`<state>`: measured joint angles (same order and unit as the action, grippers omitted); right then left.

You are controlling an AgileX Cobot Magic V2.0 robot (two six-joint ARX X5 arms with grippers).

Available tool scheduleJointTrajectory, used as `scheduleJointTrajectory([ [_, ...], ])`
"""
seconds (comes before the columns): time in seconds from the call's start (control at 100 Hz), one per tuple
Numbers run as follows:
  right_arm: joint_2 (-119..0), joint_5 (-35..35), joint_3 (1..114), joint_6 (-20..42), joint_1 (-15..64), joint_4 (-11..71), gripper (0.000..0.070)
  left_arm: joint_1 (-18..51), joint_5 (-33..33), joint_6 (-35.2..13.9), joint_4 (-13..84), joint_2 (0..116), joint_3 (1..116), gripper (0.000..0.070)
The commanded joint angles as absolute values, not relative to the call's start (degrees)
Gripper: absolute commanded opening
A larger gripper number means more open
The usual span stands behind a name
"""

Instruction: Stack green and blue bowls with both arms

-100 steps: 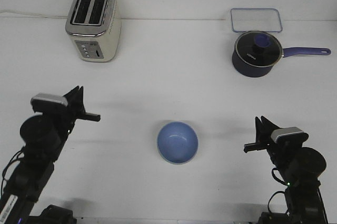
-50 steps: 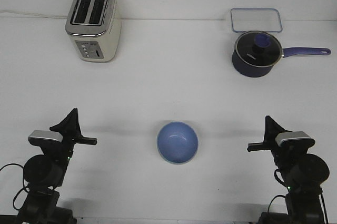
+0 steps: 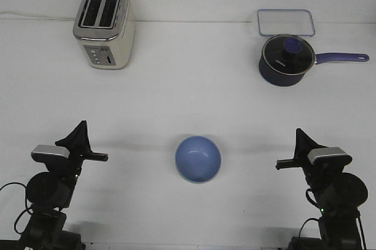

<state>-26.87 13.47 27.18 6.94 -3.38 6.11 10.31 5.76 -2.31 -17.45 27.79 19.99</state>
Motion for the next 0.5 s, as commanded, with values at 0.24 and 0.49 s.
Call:
scheduleJointTrajectory([
  [0.24,-26.96,13.47,27.31,7.68,-3.33,5.52,0.0000,8.60,4.67,0.84,-16.75,18.20,14.11,0.0015],
  [0.49,-26.96,13.47,27.31,7.68,-3.33,5.54,0.0000,4.71,-0.45,0.40,-11.70,5.67,2.63,0.0015],
])
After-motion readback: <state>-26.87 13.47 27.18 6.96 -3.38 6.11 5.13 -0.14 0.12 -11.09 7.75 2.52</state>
